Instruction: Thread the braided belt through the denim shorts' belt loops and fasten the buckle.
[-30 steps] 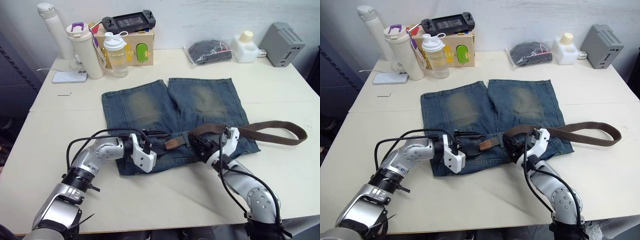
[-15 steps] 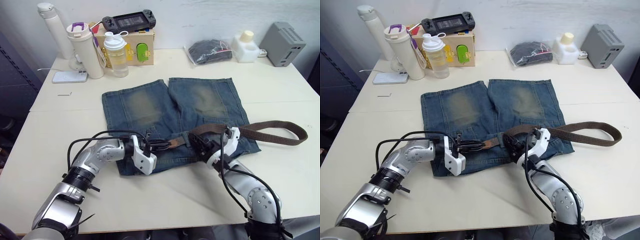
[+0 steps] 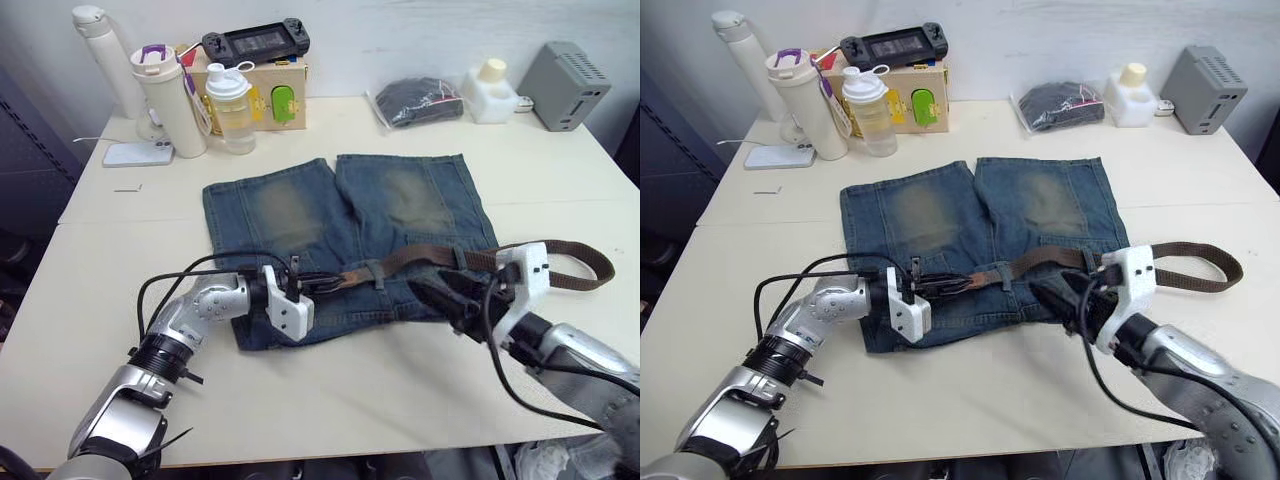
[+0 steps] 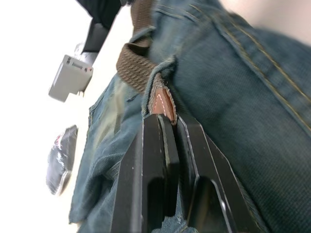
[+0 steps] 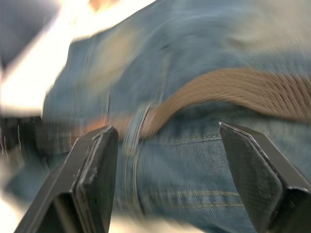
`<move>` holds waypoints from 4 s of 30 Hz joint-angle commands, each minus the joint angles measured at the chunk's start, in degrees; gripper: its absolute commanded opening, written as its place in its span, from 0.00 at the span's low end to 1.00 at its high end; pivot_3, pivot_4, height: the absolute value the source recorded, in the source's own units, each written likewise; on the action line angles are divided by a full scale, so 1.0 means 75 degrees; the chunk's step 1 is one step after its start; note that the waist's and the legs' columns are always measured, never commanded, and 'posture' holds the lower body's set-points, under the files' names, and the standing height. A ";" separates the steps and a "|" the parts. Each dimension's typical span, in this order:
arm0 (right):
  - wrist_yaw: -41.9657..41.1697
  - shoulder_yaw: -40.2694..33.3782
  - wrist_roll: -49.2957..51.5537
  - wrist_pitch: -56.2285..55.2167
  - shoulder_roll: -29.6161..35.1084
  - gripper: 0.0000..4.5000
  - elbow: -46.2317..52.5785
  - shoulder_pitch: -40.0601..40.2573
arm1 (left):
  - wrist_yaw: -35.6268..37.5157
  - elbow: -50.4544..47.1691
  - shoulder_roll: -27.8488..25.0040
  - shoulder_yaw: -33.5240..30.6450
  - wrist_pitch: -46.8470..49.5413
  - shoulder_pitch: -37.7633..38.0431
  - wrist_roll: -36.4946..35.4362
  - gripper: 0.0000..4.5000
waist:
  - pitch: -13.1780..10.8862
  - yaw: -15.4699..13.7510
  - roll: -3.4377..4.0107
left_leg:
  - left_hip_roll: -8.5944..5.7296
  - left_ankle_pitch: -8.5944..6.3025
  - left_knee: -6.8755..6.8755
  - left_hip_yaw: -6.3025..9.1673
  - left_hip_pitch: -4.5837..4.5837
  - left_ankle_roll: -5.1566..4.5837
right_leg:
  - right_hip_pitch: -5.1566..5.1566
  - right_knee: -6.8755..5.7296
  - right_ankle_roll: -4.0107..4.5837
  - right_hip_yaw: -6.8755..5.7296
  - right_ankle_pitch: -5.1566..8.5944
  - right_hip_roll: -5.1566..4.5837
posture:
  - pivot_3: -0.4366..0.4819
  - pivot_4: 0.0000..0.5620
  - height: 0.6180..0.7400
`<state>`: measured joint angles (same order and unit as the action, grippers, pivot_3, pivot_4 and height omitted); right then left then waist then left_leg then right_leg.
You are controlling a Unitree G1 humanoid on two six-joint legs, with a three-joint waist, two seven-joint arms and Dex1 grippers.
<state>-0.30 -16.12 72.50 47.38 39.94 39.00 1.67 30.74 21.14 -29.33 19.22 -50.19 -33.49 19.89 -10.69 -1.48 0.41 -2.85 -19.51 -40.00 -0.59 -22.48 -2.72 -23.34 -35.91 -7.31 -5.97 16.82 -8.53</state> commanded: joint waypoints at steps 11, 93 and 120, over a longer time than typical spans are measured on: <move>-0.2354 0.3955 -1.0883 -0.4444 0.3844 0.79 -0.0783 0.0803 | 0.1633 -0.0773 -0.0965 -0.0231 0.0171 0.0268 -0.2122 0.00 | -0.0005 -0.0016 -0.0015 | -0.0001 0.0000 -0.0015 -0.0003 0.0007 0.0004 | 0.0023 0.0020 -0.0010 -0.0013 -0.0005 0.0000 | 0.48 0.27 0.59; 0.5185 0.1487 0.5084 -0.2668 -0.3114 0.00 -0.0733 -0.0808 | 0.1227 -0.2487 -0.1129 -0.0599 0.0891 0.1298 -0.2213 0.43 | 0.0001 0.0028 -0.0036 | 0.0003 -0.0017 -0.0008 0.0005 0.0017 -0.0004 | 0.0011 -0.0004 -0.0011 0.0000 -0.0012 0.0009 | 0.48 0.27 0.59; 0.2521 0.2445 0.1389 -0.1363 -0.2860 0.00 -0.1805 -0.0777 | 0.2412 -0.5140 -0.1477 -0.1681 0.6295 0.3137 -0.4933 0.71 | -0.0001 0.0027 -0.0017 | 0.0012 -0.0018 -0.0008 -0.0001 0.0015 -0.0006 | 0.0012 0.0008 -0.0003 0.0004 -0.0008 0.0012 | 0.48 0.27 0.59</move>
<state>19.78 0.53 83.90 35.99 19.23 25.19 -3.52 48.57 -16.09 -40.88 7.48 -2.56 -8.94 -17.46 -10.70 -1.28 0.28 -2.76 -19.64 -40.06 -0.61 -22.37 -2.76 -23.26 -35.86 -7.33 -5.94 16.76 -8.43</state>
